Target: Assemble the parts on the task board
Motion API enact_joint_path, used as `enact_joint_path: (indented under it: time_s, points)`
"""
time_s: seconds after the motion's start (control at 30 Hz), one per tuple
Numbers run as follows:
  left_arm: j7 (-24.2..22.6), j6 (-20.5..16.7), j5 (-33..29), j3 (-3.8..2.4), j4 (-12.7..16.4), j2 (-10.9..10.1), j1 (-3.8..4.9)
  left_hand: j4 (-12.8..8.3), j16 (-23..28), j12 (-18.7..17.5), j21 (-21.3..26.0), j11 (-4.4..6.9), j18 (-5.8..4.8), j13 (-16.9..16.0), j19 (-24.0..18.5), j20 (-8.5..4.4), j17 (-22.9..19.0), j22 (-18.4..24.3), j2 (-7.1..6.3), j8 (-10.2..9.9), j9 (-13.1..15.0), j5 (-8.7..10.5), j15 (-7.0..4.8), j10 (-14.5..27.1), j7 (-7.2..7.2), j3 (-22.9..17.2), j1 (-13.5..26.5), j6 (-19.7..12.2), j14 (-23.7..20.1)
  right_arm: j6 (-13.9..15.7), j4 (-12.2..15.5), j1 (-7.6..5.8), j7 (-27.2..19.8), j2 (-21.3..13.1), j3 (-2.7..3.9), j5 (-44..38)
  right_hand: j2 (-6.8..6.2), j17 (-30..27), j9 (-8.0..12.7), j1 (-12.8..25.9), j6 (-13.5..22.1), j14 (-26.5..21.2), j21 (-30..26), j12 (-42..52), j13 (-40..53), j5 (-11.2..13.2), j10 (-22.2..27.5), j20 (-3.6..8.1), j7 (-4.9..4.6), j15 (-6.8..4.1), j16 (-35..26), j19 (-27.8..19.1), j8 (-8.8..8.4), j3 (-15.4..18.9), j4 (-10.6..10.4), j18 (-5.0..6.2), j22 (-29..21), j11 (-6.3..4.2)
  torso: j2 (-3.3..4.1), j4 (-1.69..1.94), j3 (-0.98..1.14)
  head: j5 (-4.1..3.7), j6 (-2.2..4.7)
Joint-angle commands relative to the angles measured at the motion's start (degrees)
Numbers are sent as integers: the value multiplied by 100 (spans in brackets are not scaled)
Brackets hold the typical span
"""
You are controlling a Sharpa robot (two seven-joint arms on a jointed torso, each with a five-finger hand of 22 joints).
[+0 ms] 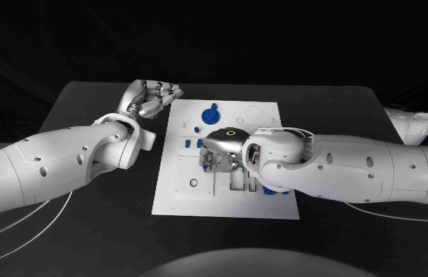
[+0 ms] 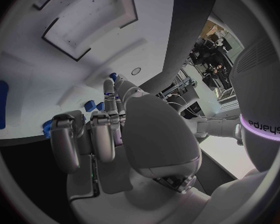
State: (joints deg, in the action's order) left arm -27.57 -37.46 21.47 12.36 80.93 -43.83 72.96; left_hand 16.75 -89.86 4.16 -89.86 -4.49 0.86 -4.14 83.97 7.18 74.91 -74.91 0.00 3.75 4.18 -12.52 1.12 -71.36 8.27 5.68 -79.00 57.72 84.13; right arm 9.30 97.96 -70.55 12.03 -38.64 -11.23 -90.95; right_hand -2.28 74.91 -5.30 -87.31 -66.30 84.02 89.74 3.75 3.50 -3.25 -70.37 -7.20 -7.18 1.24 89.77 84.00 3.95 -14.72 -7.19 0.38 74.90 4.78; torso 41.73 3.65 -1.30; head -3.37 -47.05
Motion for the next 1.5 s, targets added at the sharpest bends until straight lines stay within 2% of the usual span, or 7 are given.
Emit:
enact_joint_path:
  time_s: [0.03,0.37,0.73,0.9,1.07,1.3,1.5]
  points:
    - [-73,81,-6,-5,10,7,3,-2,-14,-21,-14,-5,-86,5,603,-17,1509,-1509,72,14,2,-4,-23,-3,-21,45,-8,32,587,-148,2,6,17,2,-2,-107,0,1509,-1,52,45,598,26,-33,-7,-2,23,-39,-10,26,23,600,-21,-13,-34,-38,1510,1,-1,-2,1,-3,0]
    - [-75,82,-6,-5,7,7,3,-2,-14,-21,-14,-5,-86,5,603,-17,1509,-1509,72,14,2,-4,-23,-3,-21,45,-8,32,587,-218,2,7,54,-1,-3,-76,-102,1509,52,159,248,598,26,-36,-8,6,215,-78,-43,70,23,600,-48,-2,-76,-38,1510,62,1,0,1,-9,7]
    - [-77,88,-6,-5,0,15,3,-2,-14,-21,-14,-5,-86,5,603,-17,1509,-1509,72,14,2,-4,-23,-3,-21,45,-8,32,587,-111,1,8,118,-17,-4,-36,-263,1509,165,338,1009,598,26,-20,0,21,503,-204,-169,198,23,600,-53,40,-129,-38,1510,204,0,1,0,-16,18]
    - [-79,91,-6,-5,-5,20,3,-2,-14,-21,-14,-5,-86,5,603,-17,1509,-1509,72,14,2,-4,-23,-3,-21,45,-8,32,587,169,8,9,92,-56,-4,1,-378,1509,160,578,1306,598,26,-15,5,43,584,-243,-217,227,23,600,-47,221,-199,-38,1510,238,0,1,1,-15,21]
    - [-81,93,-6,-5,0,16,3,-2,-14,-21,-14,-5,-86,5,603,-17,1509,-1509,72,14,2,-4,-23,-3,-21,45,-8,32,587,823,117,-5,-134,-266,-2,543,-433,1509,142,826,1448,598,26,21,25,49,569,-249,-229,215,23,600,-29,443,-273,-38,1510,218,0,2,2,11,26]
    - [-76,84,-6,-5,-2,6,3,-2,-14,-21,-14,-5,-86,5,603,-17,1509,-1509,72,14,2,-4,-23,-3,-21,45,-8,32,587,1556,335,-273,-717,-790,3,2377,-207,1509,74,878,1310,598,26,199,84,19,341,-210,-294,171,23,600,60,502,-318,-38,1510,178,-6,-8,-4,29,18]
    - [-76,78,-6,-4,-19,26,3,-2,-14,-21,-14,-5,-86,5,603,-17,1509,-1509,72,14,2,-4,-23,-3,-21,45,-8,32,587,1592,477,-521,-1012,-1319,4,3020,-2,1509,68,683,1435,598,26,146,39,2,711,-233,-281,216,23,600,34,441,-239,-38,1510,235,-13,-7,-5,-3,37]
